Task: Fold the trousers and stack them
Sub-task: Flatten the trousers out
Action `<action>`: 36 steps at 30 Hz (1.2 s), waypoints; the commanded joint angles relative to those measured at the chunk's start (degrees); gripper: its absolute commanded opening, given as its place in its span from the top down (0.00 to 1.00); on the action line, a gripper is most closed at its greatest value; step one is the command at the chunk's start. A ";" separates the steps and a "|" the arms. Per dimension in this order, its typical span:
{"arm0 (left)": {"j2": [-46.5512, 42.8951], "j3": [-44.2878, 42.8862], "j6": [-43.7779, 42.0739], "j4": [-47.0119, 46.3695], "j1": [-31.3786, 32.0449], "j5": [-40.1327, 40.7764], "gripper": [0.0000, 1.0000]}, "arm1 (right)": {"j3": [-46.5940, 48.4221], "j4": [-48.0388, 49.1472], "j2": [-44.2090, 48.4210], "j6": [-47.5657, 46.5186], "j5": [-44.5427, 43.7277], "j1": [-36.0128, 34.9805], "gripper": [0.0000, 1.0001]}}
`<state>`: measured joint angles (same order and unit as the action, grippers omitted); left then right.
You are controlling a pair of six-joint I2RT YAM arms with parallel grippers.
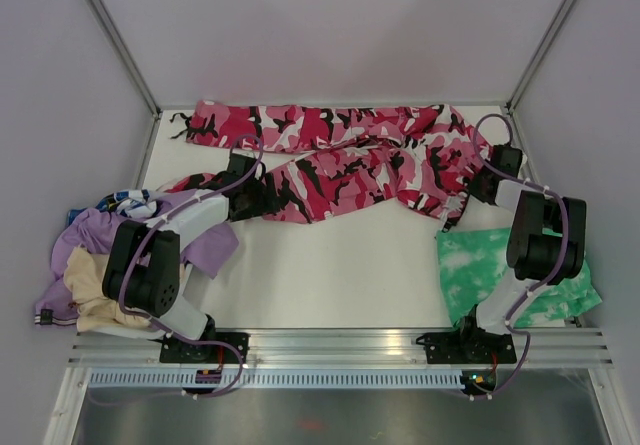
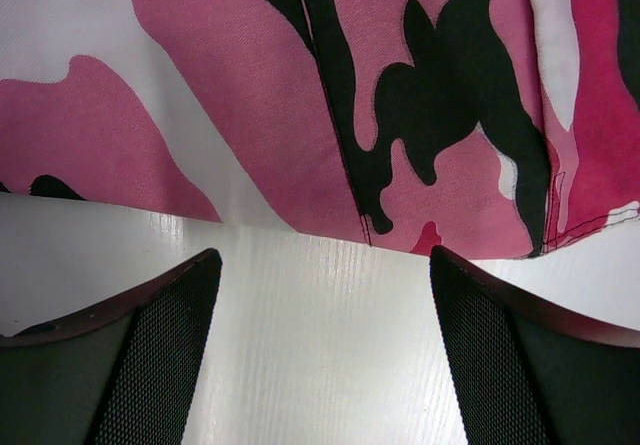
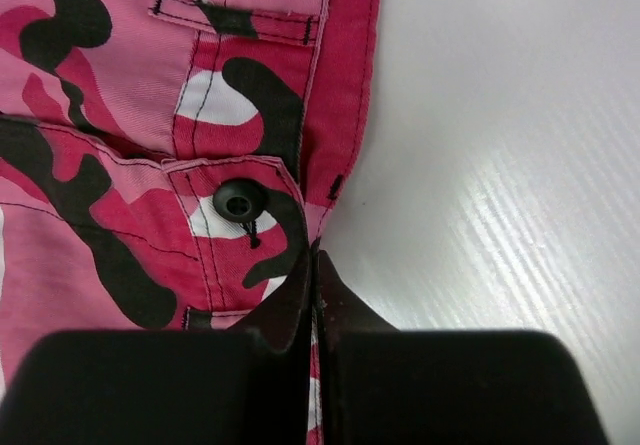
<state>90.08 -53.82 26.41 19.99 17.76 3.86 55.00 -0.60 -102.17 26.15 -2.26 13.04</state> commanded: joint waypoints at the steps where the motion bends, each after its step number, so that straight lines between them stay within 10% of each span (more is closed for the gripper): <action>1: -0.26 0.65 0.84 -1.97 0.08 1.41 0.10 | 3.96 0.87 1.09 -2.06 -2.74 2.24 1.00; 13: -3.07 1.53 -2.68 -0.03 0.26 5.02 0.10 | 9.51 -4.85 6.37 -4.17 0.40 14.47 1.00; 15: -2.64 1.70 -1.90 -0.47 0.52 5.37 0.10 | 9.86 -4.67 6.37 -4.62 5.13 13.69 0.93; 22: -1.14 3.81 11.35 -3.37 0.52 7.04 0.11 | 13.02 -7.48 11.11 -10.24 9.11 6.66 0.24; 36: 6.94 3.99 25.44 -8.90 0.43 11.25 0.15 | 4.86 -2.65 24.56 -8.22 19.66 -6.09 0.17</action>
<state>93.65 -50.59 45.71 15.97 18.09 13.52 62.17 -4.34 -79.48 16.95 15.33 6.59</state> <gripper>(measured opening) 0.864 0.831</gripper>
